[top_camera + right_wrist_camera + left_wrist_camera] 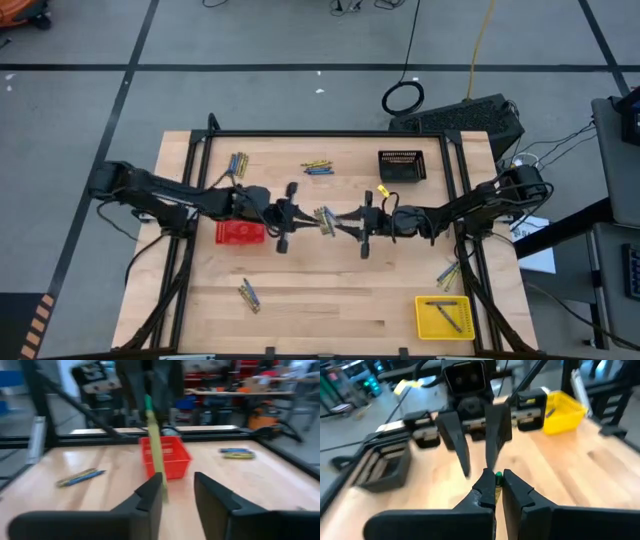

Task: Sort crayons
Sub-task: Put the green crayon into the red bin

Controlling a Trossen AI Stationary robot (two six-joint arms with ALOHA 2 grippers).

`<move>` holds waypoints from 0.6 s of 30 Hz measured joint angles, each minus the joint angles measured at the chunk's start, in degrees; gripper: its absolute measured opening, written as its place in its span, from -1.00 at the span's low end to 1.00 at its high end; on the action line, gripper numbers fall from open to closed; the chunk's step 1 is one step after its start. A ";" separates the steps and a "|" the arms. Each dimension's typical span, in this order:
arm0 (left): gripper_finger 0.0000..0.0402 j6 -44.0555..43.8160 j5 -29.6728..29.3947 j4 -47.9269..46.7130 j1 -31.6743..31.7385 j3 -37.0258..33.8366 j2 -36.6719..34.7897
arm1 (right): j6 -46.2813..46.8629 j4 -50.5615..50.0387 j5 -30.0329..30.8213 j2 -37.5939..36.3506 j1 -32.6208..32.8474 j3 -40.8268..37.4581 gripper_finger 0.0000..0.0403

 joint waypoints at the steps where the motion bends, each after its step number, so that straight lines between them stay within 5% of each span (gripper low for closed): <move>1: -0.98 0.18 -2.18 -4.19 -0.69 0.05 -2.33 | -0.44 -0.68 1.20 -0.40 0.00 0.00 -0.44; 5: -0.98 -4.18 -10.26 -26.28 -3.51 1.22 -11.58 | -2.00 -1.21 1.78 -0.52 -0.03 0.00 -0.29; 11: -0.98 -26.07 -16.42 -66.94 -5.17 8.49 -15.99 | -3.07 -1.11 1.73 -0.52 -0.04 0.00 -0.25; 18: -0.98 -35.65 -11.26 -84.18 -0.66 7.93 -7.44 | -3.32 -0.54 1.68 -0.53 -0.77 0.00 -0.26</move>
